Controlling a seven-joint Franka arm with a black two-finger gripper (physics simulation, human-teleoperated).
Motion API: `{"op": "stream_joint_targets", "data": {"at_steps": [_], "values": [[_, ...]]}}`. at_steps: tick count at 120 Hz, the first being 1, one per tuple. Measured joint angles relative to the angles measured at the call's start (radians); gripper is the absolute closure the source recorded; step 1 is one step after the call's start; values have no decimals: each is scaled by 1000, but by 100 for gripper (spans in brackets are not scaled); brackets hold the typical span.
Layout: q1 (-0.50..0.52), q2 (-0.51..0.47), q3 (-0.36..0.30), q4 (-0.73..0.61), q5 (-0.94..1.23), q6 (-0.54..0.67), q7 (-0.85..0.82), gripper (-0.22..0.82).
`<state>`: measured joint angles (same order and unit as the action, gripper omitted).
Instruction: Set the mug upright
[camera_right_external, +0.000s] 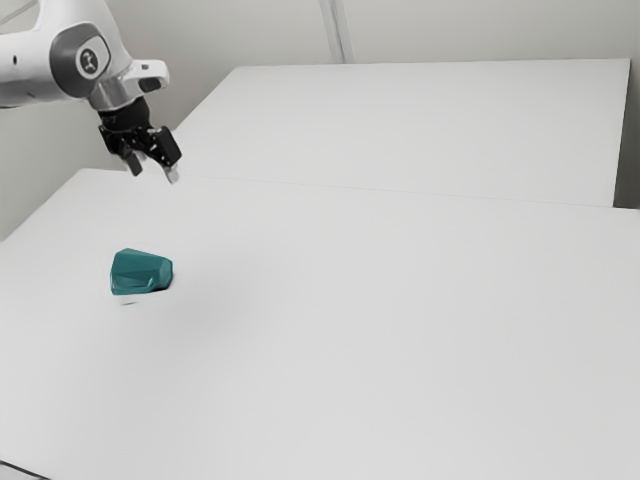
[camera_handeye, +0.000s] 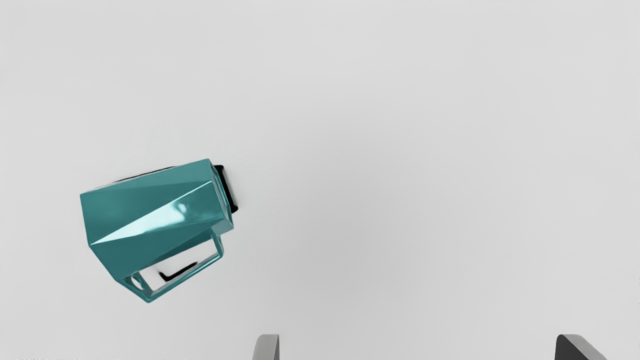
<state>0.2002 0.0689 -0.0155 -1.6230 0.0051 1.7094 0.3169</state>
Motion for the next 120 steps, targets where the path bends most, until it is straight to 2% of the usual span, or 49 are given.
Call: {"op": "stream_joint_targets", "data": {"at_steps": [13,17,26,36,44,65,79,93,120], "values": [[-3,-17,12,-2,-4,-1,5,0],[-20,-20,34,-18,-10,2,7,0],[-47,-69,85,-121,-30,30,10,0],[-36,-115,108,-216,-41,71,12,0],[16,-138,113,-296,-46,118,14,0],[229,-211,114,-478,-55,275,38,0],[321,-183,112,-504,-146,358,107,0],[411,-131,112,-507,-312,408,254,0],[466,-52,112,-537,-421,478,543,0]]}}
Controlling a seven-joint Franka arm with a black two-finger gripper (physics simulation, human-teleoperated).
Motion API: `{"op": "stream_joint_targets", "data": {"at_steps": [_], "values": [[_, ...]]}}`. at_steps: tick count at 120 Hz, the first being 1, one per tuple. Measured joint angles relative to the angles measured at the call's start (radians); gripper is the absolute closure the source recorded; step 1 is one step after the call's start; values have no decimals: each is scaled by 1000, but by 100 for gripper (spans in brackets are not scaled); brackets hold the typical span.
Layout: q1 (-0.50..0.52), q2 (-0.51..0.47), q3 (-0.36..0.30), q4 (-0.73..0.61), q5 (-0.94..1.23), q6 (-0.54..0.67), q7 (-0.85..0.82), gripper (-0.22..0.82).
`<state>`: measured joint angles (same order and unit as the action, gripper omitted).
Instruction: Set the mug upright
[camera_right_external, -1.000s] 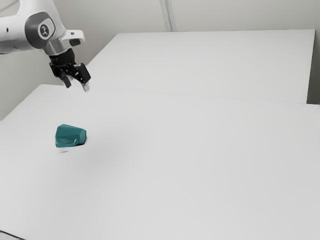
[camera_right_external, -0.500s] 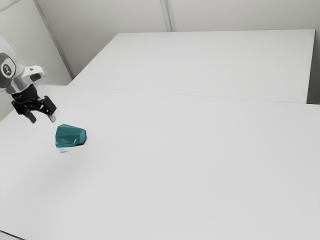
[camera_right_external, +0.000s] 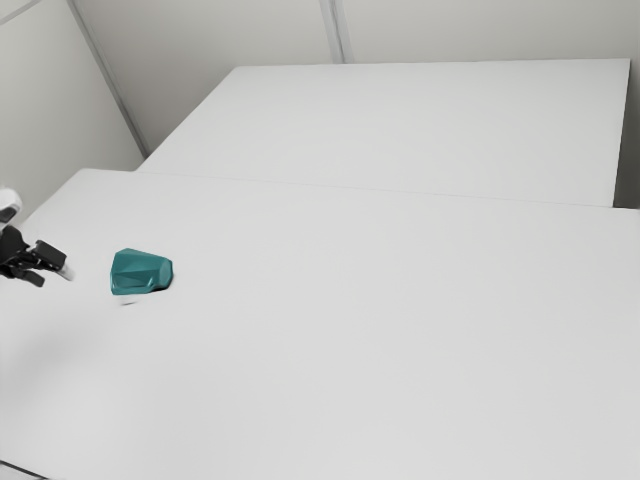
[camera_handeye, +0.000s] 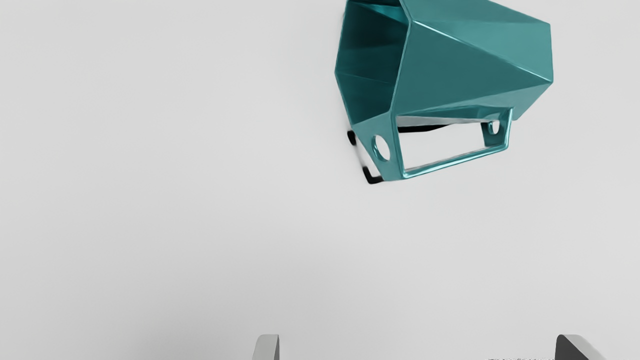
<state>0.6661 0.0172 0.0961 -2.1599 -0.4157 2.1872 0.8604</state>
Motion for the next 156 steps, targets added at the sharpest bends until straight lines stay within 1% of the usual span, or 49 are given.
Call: {"op": "stream_joint_targets", "data": {"at_steps": [9,22,32,46,55,63,98,117,129,156], "values": [[9,34,-1,11,-17,25,85,0],[2,111,-2,74,-67,54,196,0],[10,145,-12,102,-112,68,273,0],[62,226,-81,179,-177,77,375,0],[80,279,-93,220,-206,83,431,0],[89,307,-99,235,-233,89,476,0],[105,351,-186,268,-351,105,623,0],[100,345,-202,215,-412,129,678,0],[99,317,-210,165,-439,140,705,0],[106,319,-211,158,-462,160,758,0]]}}
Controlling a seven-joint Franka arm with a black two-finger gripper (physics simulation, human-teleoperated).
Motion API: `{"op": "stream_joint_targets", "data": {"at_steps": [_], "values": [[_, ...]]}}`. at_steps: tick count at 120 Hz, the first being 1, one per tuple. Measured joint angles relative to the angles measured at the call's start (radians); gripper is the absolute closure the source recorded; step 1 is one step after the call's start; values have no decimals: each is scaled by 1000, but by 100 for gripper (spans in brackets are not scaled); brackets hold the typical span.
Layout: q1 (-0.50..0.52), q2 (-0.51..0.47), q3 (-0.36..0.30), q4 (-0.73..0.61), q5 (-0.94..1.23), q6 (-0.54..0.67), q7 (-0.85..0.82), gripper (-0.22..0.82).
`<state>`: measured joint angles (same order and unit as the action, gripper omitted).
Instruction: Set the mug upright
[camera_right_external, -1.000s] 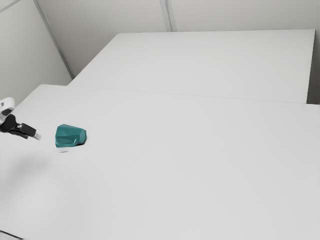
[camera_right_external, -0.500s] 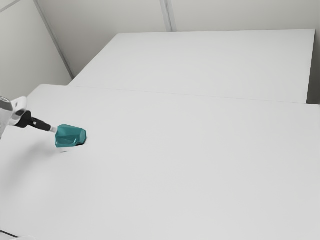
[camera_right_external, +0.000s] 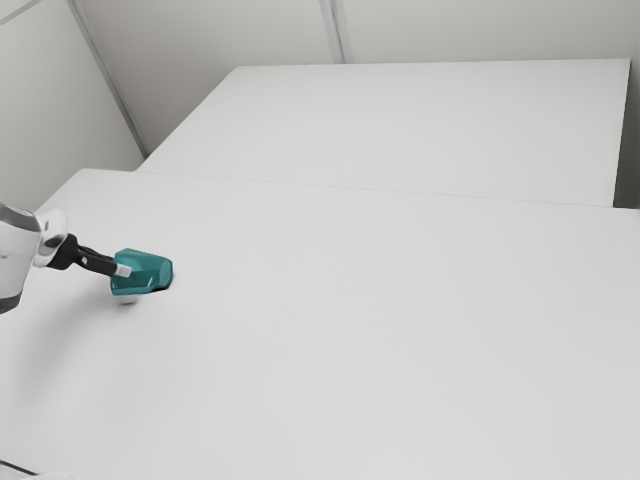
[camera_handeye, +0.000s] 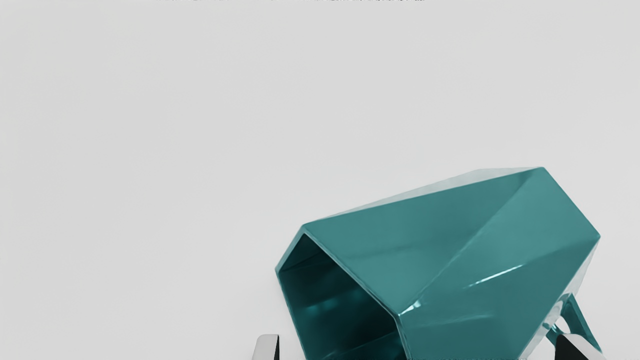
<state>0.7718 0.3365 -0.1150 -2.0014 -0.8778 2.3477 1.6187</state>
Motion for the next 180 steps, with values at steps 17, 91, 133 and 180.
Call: {"op": "stream_joint_targets", "data": {"at_steps": [17,91,133,180], "values": [[3,15,0,5,-18,6,27,0],[1,25,-46,8,-131,-2,95,2],[0,3,-91,8,-157,-18,111,16],[1,-31,-153,11,-169,-36,116,64]]}}
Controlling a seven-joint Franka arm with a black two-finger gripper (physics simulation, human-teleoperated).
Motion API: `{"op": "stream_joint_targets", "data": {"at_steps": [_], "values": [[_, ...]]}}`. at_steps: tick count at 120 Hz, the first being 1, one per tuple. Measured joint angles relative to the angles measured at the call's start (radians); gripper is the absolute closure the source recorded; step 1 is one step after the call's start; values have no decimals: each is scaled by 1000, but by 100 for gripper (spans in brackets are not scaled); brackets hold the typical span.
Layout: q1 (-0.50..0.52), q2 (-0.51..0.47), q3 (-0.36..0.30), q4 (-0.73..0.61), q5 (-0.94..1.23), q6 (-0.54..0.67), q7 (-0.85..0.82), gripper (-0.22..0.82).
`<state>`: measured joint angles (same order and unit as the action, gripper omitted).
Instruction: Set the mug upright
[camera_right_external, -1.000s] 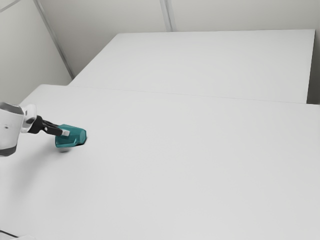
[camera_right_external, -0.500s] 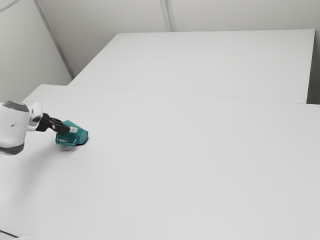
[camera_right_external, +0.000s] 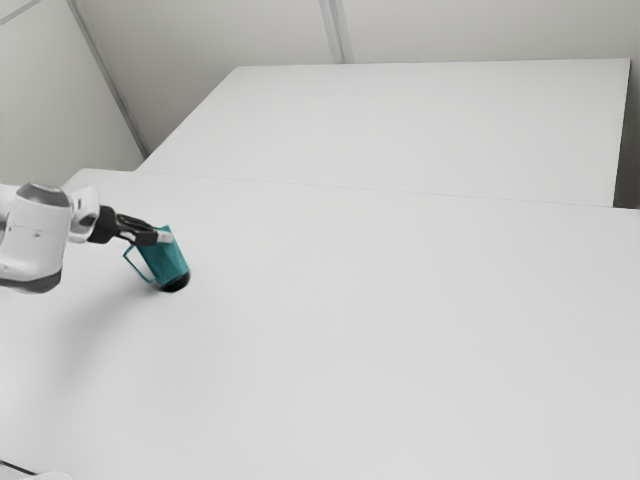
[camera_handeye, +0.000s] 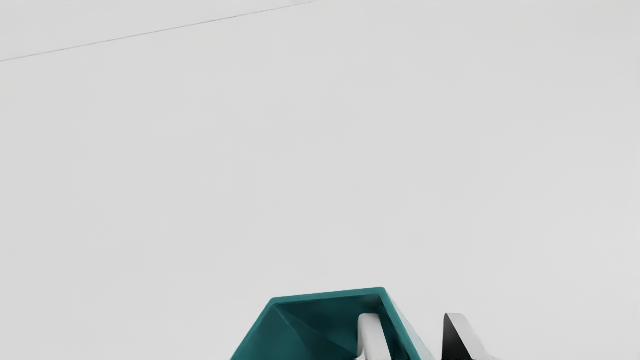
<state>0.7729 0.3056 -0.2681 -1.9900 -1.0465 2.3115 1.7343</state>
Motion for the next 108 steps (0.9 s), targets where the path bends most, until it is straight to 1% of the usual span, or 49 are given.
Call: {"op": "stream_joint_targets", "data": {"at_steps": [12,27,57,75,89,108], "values": [[2,-10,-5,1,-2,-5,-2,71],[2,-16,-12,3,-3,-9,-8,75],[2,-21,-18,4,-4,-9,-22,78],[-7,-48,-21,4,0,-4,-35,79],[-77,-84,-10,5,25,8,-56,79],[-239,-106,43,2,121,55,-113,79]]}}
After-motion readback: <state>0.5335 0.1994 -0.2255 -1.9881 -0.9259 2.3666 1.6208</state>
